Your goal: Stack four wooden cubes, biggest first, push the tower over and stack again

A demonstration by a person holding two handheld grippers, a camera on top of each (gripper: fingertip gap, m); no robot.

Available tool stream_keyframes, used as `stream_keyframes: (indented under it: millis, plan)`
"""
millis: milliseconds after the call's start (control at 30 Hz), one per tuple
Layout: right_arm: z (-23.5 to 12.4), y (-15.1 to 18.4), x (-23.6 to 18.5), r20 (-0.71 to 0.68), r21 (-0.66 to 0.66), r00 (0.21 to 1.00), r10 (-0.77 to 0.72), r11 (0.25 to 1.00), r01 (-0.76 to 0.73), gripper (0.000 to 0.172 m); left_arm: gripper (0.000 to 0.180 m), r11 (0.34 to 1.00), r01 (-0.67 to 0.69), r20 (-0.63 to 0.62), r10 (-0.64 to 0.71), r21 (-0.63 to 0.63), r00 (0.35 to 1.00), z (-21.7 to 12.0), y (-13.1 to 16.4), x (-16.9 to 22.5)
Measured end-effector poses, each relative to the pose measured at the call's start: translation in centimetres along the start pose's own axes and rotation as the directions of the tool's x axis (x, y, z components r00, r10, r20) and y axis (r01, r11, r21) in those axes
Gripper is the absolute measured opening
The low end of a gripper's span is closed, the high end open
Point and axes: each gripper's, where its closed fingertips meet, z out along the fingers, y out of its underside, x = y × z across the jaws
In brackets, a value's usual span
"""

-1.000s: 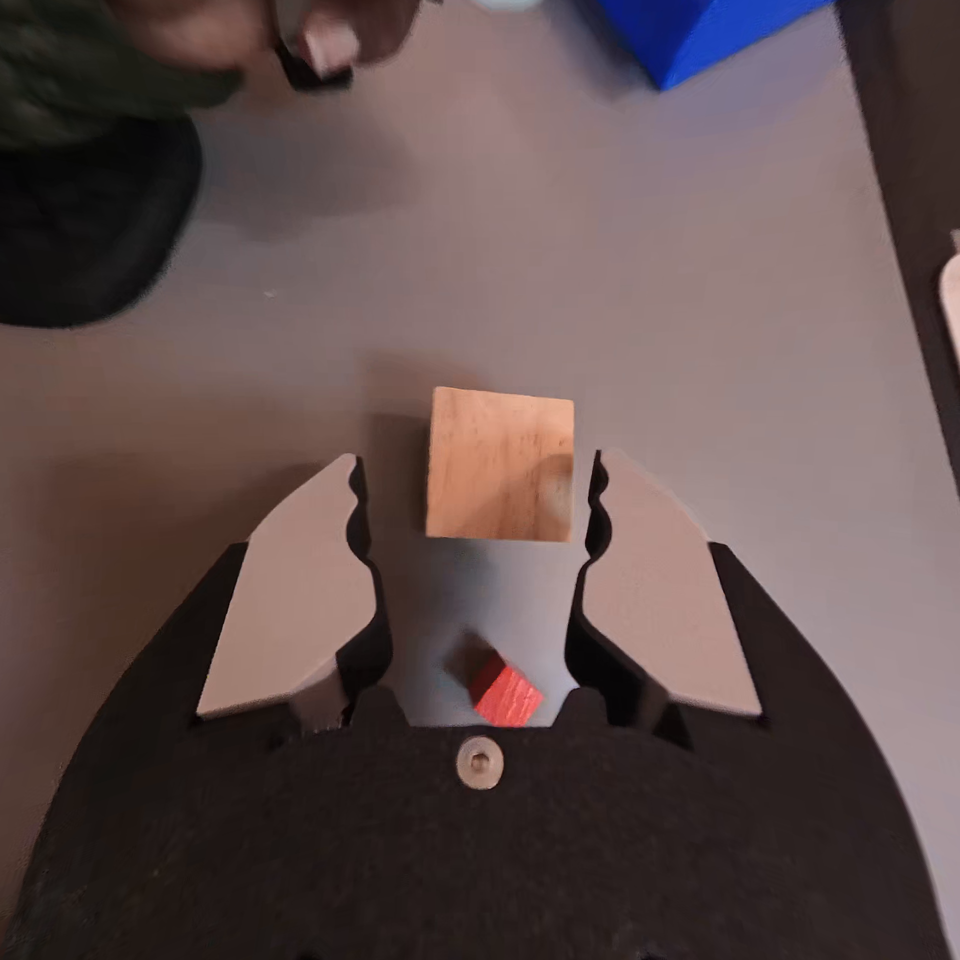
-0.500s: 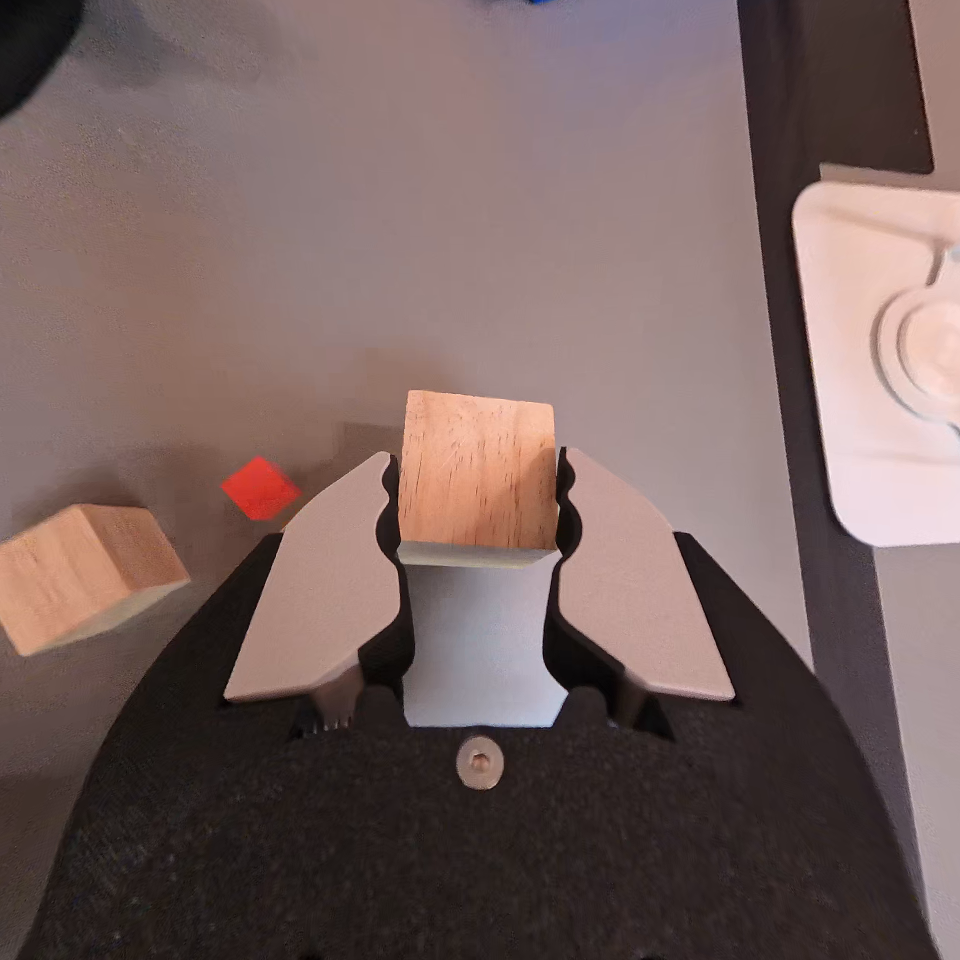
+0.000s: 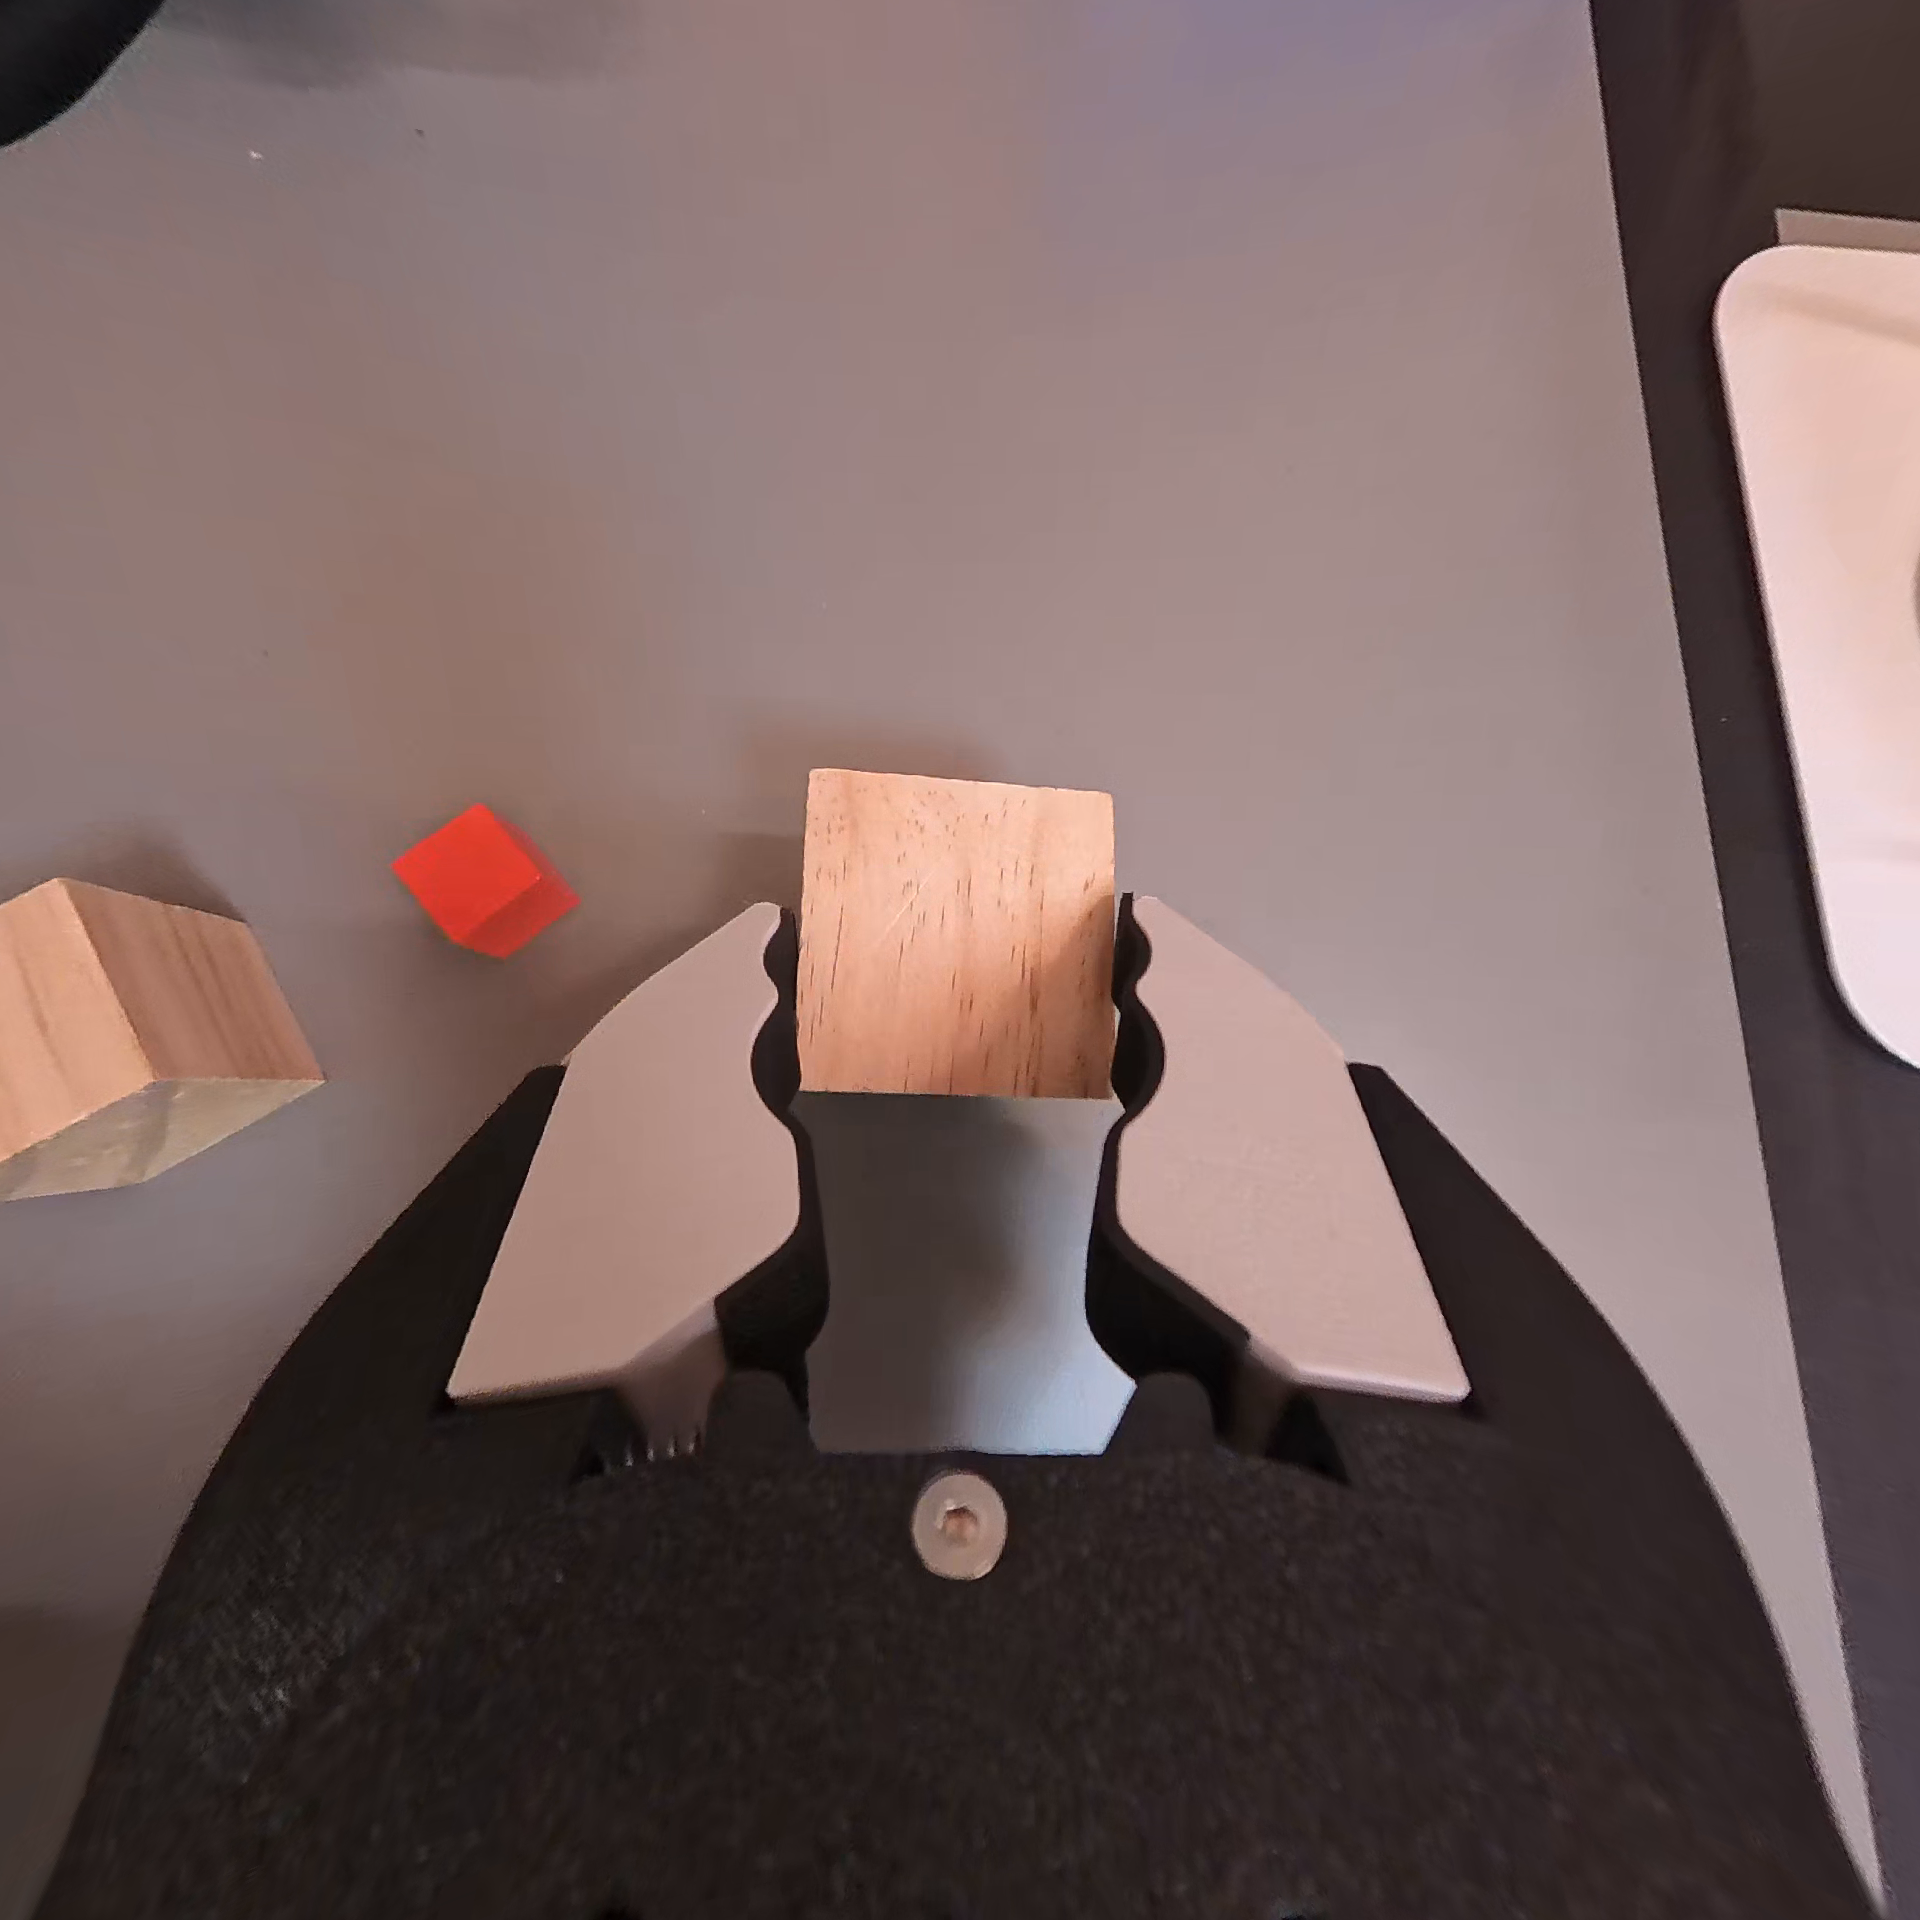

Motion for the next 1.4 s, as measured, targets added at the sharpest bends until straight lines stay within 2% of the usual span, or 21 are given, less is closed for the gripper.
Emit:
stream_keyframes:
  millis: [400, 533, 600, 700, 800, 867, 1000, 1167, 1267, 1400]
  plan:
    - [0.7, -0.1, 0.6, -0.043, -0.084, 0.994, -0.099, 0.992, 0.095, 0.059, 0.000, 1.000, -0.006, -0.011, 0.006, -0.012, 1.000, 0.0, 0.3, 0.3]
    - [0.9, 0.1, 1.1, -0.097, -0.153, 0.986, -0.134, 0.981, 0.118, 0.060, 0.000, 1.000, -0.007, -0.017, 0.006, -0.018, 1.000, 0.0, 0.3, 0.4]
    - [0.9, -0.4, 1.2, -0.123, -0.131, 0.987, -0.107, 0.987, 0.090, 0.069, 0.000, 1.000, -0.005, -0.017, 0.005, -0.018, 1.000, 0.0, 0.3, 0.4]
    - [-0.7, -2.5, 0.6, -0.159, 0.002, 0.986, -0.045, 0.999, 0.046, 0.067, 0.000, 1.000, -0.001, -0.014, 0.001, -0.012, 1.000, -0.2, 0.2, 0.3]
    - [-2.9, -4.2, -1.1, -0.184, 0.113, 0.983, 0.000, 0.993, 0.021, 0.056, 0.000, 1.000, 0.005, -0.019, -0.005, -0.010, 1.000, -0.2, 0.1, 0.4]
    - [-3.7, -4.0, -3.0, -0.170, 0.136, 0.985, 0.017, 0.991, 0.007, 0.053, 0.000, 1.000, 0.005, -0.026, -0.005, -0.013, 1.000, -0.2, 0.2, 0.6]
    - [-4.2, -2.5, -8.6, -0.025, 0.165, 0.997, 0.068, 0.984, -0.063, 0.052, 0.000, 1.000, -0.002, -0.035, 0.001, -0.015, 0.999, -0.2, 0.2, 0.9]
    - [-3.4, 0.6, -13.9, 0.056, 0.089, 0.997, 0.062, 0.994, -0.066, 0.066, 0.000, 1.000, -0.002, -0.041, 0.001, -0.026, 0.999, -0.1, 0.5, 1.1]
    - [-2.4, 2.0, -14.9, 0.048, 0.038, 0.998, 0.038, 0.998, -0.040, 0.069, 0.000, 0.999, -0.004, -0.044, 0.002, -0.035, 0.999, 0.0, 0.8, 1.2]
    - [-1.3, 2.1, -14.9, 0.061, 0.036, 0.998, 0.003, 0.999, -0.005, 0.066, 0.000, 0.999, -0.013, -0.043, 0.011, -0.043, 0.999, 0.1, 1.1, 1.3]
